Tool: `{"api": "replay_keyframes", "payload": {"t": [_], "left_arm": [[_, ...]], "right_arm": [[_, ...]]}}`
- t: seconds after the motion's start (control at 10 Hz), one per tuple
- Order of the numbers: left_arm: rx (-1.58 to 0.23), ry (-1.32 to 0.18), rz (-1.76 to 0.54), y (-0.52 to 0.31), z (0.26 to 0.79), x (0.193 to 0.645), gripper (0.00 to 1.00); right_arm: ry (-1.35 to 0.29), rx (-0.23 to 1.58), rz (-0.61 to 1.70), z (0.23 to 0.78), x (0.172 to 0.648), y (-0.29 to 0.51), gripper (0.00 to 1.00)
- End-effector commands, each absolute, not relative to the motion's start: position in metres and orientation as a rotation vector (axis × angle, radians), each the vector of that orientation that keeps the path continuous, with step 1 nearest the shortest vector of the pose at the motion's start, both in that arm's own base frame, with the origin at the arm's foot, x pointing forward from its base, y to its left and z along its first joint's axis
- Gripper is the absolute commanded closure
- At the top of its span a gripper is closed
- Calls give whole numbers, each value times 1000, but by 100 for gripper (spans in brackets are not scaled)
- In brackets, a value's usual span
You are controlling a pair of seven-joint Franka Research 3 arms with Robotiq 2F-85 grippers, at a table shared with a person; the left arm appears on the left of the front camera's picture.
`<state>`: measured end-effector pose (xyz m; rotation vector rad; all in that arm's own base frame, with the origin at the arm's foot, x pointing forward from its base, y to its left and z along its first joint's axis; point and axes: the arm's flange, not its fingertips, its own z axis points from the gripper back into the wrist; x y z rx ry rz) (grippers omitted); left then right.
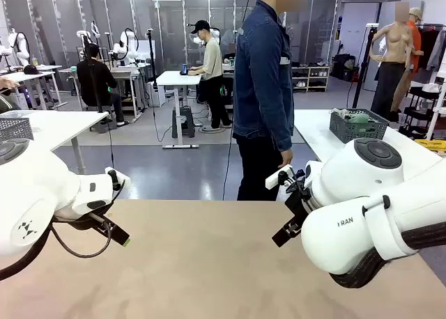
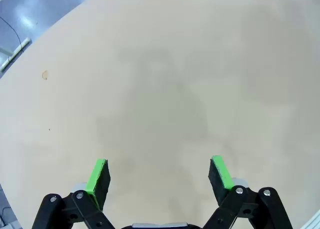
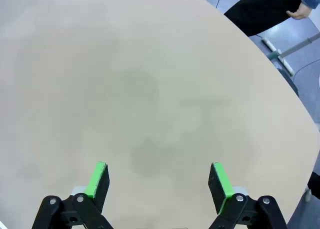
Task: Fold the towels and place them in the basket.
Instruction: When a person lays out a Towel with hook on the table, fold it in half twice.
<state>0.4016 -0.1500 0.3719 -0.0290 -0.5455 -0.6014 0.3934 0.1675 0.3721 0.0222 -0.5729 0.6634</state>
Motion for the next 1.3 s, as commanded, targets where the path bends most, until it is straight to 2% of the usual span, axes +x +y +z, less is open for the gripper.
{"api": "replay_keyframes", "payload": {"t": [0.0,0.9,1.1,1.2], "left_arm": [[-29,-546,-602,-150,372,402,0],[-29,-546,-602,-150,372,402,0],[-67,-532,-610,-141,444,396,0],[-80,-527,-618,-133,486,390,0]], "right_arm": [[-573,22,663,372,393,168,0],[-573,21,665,372,393,168,0],[-567,94,658,444,390,151,0],[-632,112,637,486,388,135,0]]}}
